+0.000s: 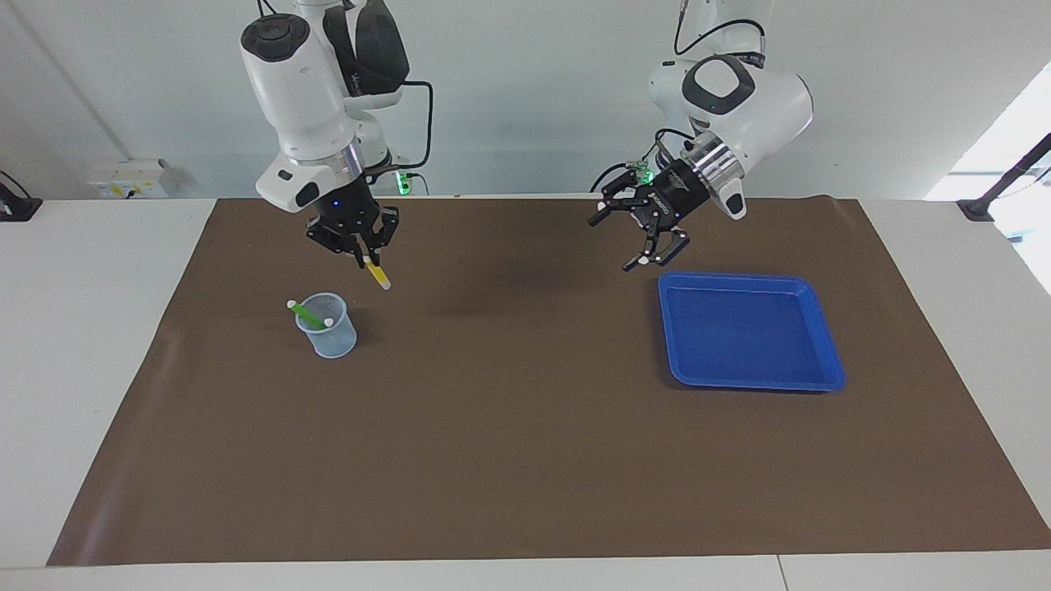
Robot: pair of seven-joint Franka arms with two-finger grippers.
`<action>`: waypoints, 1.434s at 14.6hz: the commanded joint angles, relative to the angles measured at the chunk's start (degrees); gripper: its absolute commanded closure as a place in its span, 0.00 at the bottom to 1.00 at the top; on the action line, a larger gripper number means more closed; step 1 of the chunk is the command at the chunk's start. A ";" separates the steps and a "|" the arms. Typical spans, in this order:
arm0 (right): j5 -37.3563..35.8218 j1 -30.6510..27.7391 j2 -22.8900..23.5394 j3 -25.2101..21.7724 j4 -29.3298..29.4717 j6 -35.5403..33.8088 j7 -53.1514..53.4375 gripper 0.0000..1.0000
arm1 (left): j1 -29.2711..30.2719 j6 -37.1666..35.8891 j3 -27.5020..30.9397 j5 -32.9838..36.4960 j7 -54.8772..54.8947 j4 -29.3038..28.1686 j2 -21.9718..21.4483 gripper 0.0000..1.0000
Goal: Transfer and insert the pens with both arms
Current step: 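Carry the yellow pen to the cup with the right gripper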
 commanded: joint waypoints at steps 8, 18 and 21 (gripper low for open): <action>-3.65 -0.61 -7.80 -6.48 -17.59 14.64 -12.42 1.00 | 9.38 0.31 -0.34 18.82 4.19 -0.90 0.19 0.00; -3.56 -0.61 -7.98 -8.33 -26.56 26.86 -13.12 1.00 | 12.20 -22.51 0.09 52.92 33.53 13.83 5.90 0.00; -3.30 -0.61 -7.98 -9.03 -28.23 29.85 -12.86 1.00 | 12.99 -33.15 0.01 61.35 45.38 21.40 8.62 0.00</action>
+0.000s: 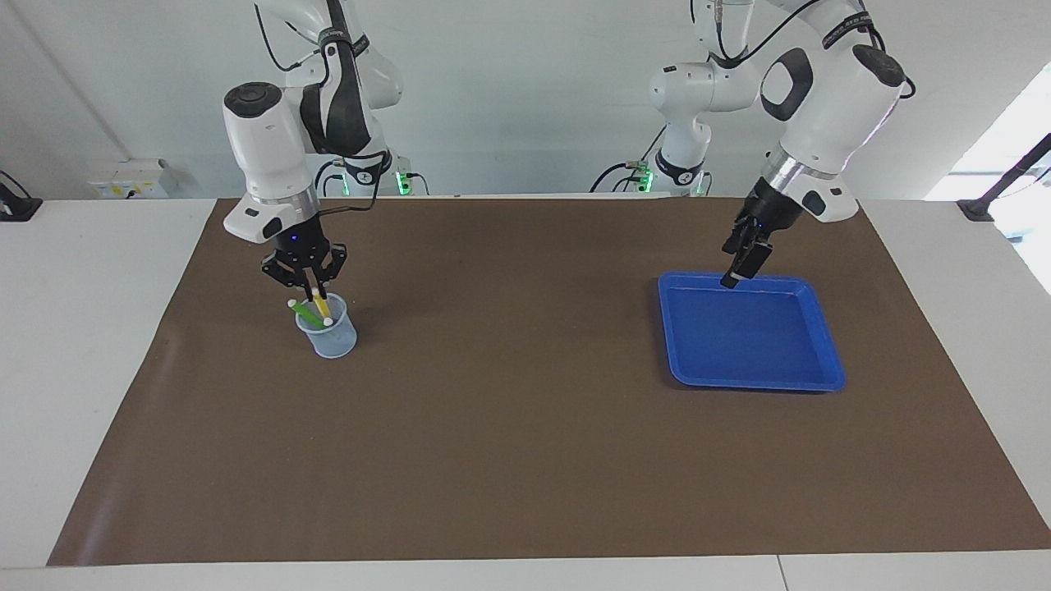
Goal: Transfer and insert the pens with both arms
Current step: 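Insert the yellow pen into the cup while the left gripper withdraws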
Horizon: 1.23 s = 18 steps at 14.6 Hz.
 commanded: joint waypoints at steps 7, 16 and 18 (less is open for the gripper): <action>0.42 -0.56 -0.67 -1.13 -3.43 4.17 0.34 1.00 | 0.27 -22.89 -0.33 15.88 40.63 18.20 6.90 0.00; 4.90 -0.65 0.47 -2.36 -4.31 5.40 0.96 1.00 | 0.36 -30.45 -0.50 15.63 60.62 21.28 6.11 0.00; 4.99 -0.65 0.56 -2.45 -4.22 5.40 0.96 0.81 | 0.18 -27.14 -0.51 14.76 59.92 21.37 6.72 0.00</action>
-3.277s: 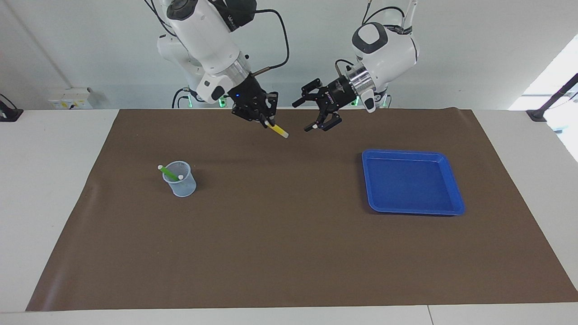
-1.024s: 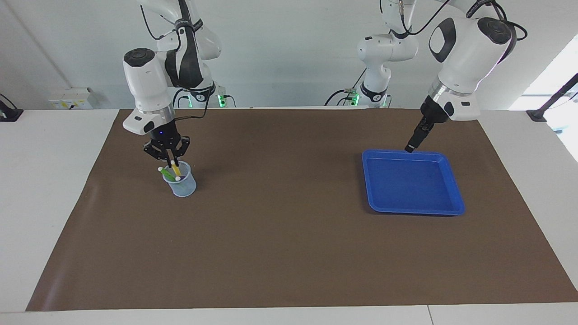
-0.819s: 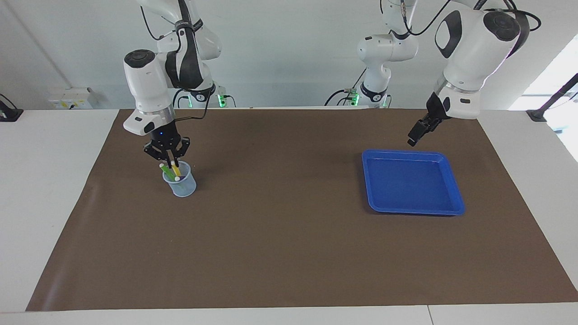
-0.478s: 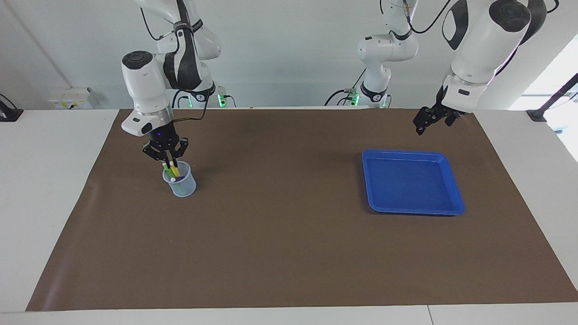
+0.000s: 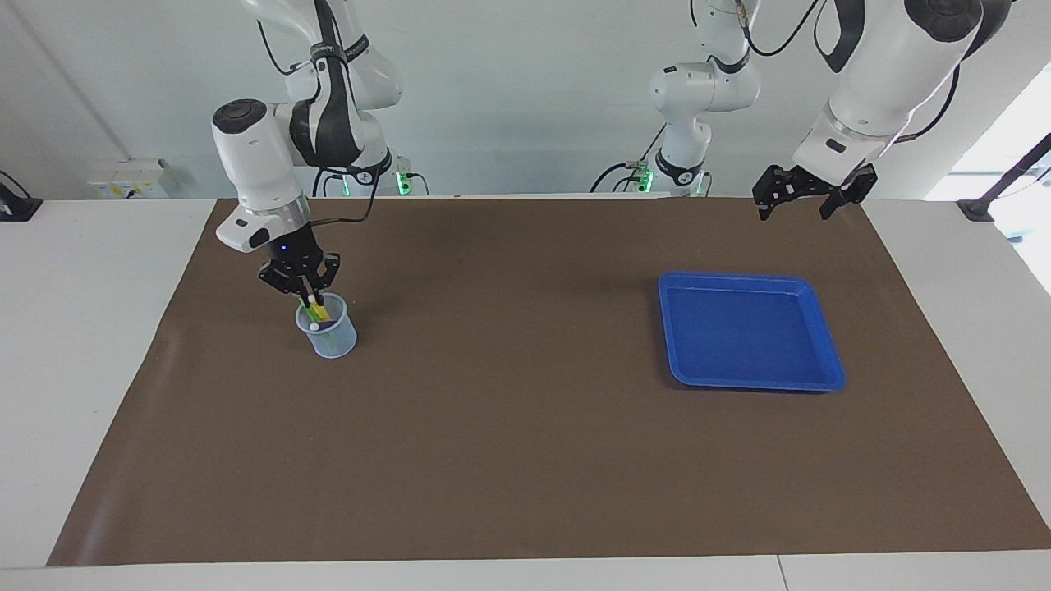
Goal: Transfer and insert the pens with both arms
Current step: 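Insert the yellow pen into the cup while the left gripper withdraws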
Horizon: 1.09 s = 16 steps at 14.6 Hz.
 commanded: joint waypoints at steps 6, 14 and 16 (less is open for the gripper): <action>0.74 -0.47 0.45 0.18 1.00 0.69 2.24 0.26 | -1.31 6.98 0.39 -4.15 -6.77 -0.48 2.80 0.00; 0.74 -0.47 0.54 0.18 8.90 -10.55 2.42 0.06 | -1.76 4.26 0.91 -4.05 -1.65 1.27 3.41 0.00; 0.65 -0.56 0.71 0.09 12.50 -15.29 2.42 0.04 | -1.67 3.72 1.09 -4.50 -1.74 1.98 4.03 0.00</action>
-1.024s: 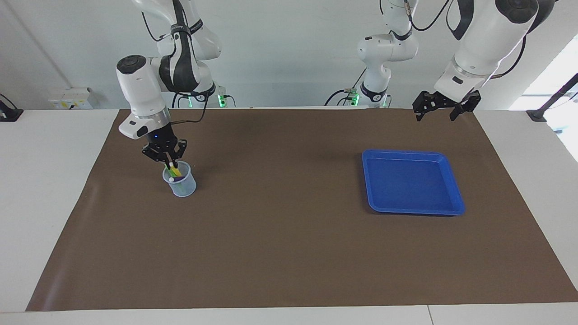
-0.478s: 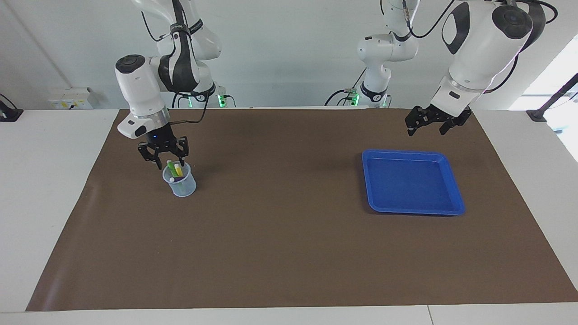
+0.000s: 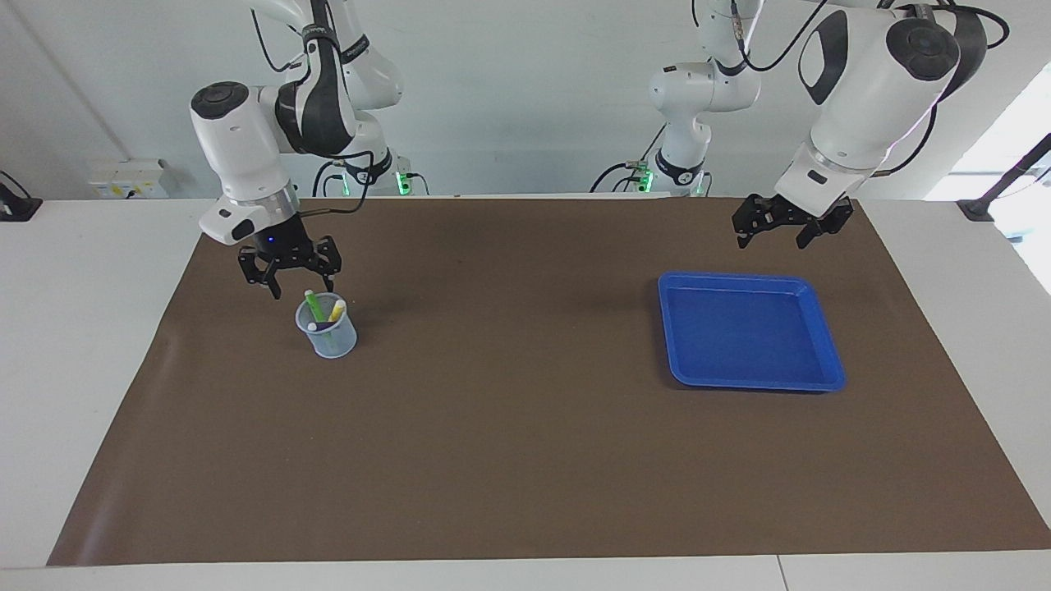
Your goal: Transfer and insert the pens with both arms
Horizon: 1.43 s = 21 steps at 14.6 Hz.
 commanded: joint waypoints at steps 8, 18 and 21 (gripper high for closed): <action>-2.88 -0.28 7.31 0.03 28.62 -30.40 4.69 0.00 | 0.03 -1.29 0.71 -0.59 0.99 -0.04 -1.92 0.00; -4.65 -0.19 9.25 1.88 34.19 -37.90 10.23 0.00 | 0.47 -1.20 0.80 -0.50 0.64 -0.30 -2.28 0.00; -3.78 -0.80 8.99 2.05 33.32 -37.90 10.14 0.00 | 0.47 -1.20 0.80 -0.50 0.64 -0.30 -2.28 0.00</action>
